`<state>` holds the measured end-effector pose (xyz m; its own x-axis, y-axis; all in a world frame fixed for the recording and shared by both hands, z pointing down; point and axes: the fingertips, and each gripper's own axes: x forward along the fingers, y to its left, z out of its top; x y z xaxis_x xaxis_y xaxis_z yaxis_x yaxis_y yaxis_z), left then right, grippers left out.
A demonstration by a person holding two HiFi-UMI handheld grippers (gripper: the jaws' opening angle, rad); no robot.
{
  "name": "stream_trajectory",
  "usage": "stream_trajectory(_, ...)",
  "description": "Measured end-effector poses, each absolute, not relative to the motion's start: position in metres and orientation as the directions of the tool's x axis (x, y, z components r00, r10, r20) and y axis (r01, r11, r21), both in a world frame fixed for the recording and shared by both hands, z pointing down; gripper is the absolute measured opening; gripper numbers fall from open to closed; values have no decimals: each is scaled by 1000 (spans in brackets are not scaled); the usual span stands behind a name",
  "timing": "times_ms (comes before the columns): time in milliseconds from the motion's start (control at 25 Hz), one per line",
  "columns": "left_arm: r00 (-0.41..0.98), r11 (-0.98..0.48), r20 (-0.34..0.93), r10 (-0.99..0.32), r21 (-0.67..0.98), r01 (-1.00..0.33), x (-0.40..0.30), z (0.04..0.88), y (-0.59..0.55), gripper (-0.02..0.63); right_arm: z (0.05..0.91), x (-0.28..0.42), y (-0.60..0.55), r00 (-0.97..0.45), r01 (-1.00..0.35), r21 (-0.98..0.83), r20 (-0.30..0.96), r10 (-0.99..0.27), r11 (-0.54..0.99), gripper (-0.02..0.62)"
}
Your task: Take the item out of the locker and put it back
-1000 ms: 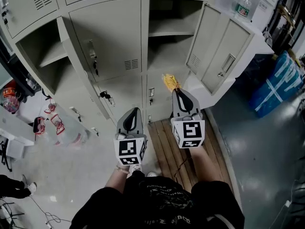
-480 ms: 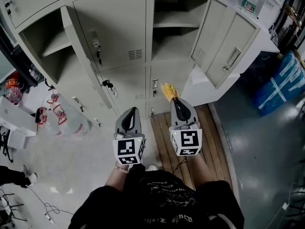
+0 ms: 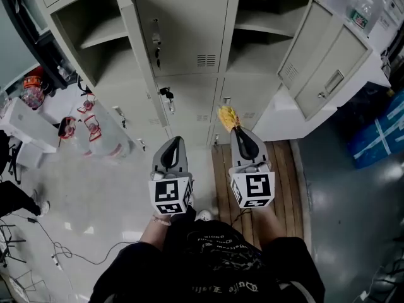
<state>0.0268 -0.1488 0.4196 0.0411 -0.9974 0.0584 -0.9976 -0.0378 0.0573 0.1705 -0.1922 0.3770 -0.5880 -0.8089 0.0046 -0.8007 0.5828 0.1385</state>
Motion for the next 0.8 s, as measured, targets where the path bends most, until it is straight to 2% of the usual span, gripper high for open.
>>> stream_trajectory(360, -132, 135, 54, -990, 71, -988, -26, 418, -113, 6, 338, 127, -149, -739, -674, 95, -83, -668, 733, 20)
stream_trajectory(800, -254, 258, 59, -965, 73, -963, -78, 417, -82, 6, 326, 58, -106, -858, -511, 90, -103, -503, 855, 21)
